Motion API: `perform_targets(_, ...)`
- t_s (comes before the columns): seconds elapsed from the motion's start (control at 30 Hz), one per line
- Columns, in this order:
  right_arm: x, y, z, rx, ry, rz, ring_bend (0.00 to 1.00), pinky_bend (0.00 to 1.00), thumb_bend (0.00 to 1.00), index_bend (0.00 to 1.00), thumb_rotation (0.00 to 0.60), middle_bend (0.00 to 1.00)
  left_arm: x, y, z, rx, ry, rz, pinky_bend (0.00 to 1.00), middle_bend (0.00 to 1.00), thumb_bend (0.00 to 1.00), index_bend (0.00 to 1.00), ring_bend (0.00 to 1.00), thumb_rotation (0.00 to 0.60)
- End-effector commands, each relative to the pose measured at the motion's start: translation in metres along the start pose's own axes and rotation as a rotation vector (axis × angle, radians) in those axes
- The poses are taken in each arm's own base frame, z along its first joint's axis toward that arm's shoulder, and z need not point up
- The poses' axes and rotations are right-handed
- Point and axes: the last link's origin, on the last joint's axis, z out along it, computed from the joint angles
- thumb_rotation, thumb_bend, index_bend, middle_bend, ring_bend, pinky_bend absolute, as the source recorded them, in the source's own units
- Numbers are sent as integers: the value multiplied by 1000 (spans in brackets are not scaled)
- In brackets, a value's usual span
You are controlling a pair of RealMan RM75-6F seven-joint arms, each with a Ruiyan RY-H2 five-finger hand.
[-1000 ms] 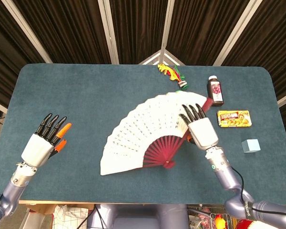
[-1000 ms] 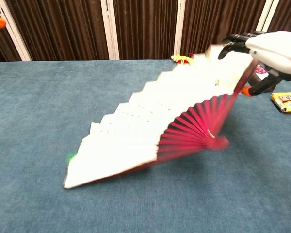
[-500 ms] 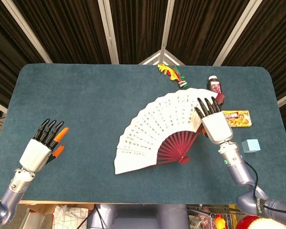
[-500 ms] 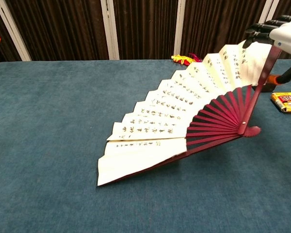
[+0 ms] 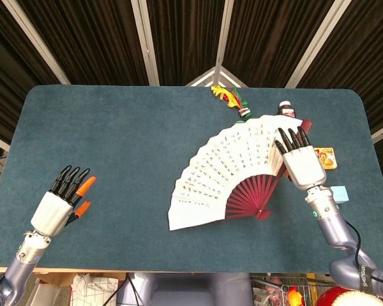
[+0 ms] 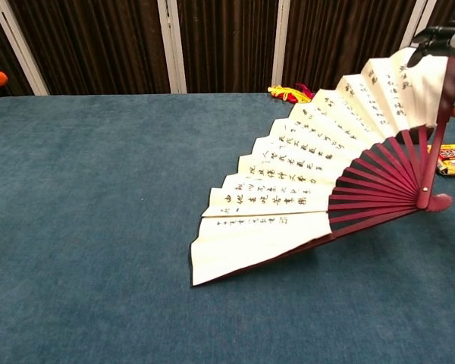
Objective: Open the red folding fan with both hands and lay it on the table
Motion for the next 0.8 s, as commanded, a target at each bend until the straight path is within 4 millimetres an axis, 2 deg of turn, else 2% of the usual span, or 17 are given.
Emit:
perform_targets(0.03,30,4,4,-19,26,112,81,50,349,193,600,65,-4,3,-3,9,-18,-11,0,0,441,72,0,600)
perform_targets(0.23,80,-2,11,-4,114,130,81,50,349,193,600,65,-13,9,-5,31,-45,-49,0,0,441,72,0,600)
perform_targets(0.37,108,-4,22,3,230,5,81,51,349,193,600,65,-18,14,-6,31,-52,-70,0,0,441,72,0,600)
perform_targets(0.47,119,-6,26,0,305,-65,81,52,349,193,600,65,-18,17,-6,25,-43,-76,0,0,442,72,0,600)
perform_targets(0.67,128,-5,33,-24,326,-66,81,52,349,193,600,65,-18,21,-6,19,-39,-88,0,0,441,72,0,600)
perform_targets(0.8,130,-5,31,-49,330,38,81,60,349,193,600,65,-17,19,-6,27,-38,-86,0,0,442,72,0,600)
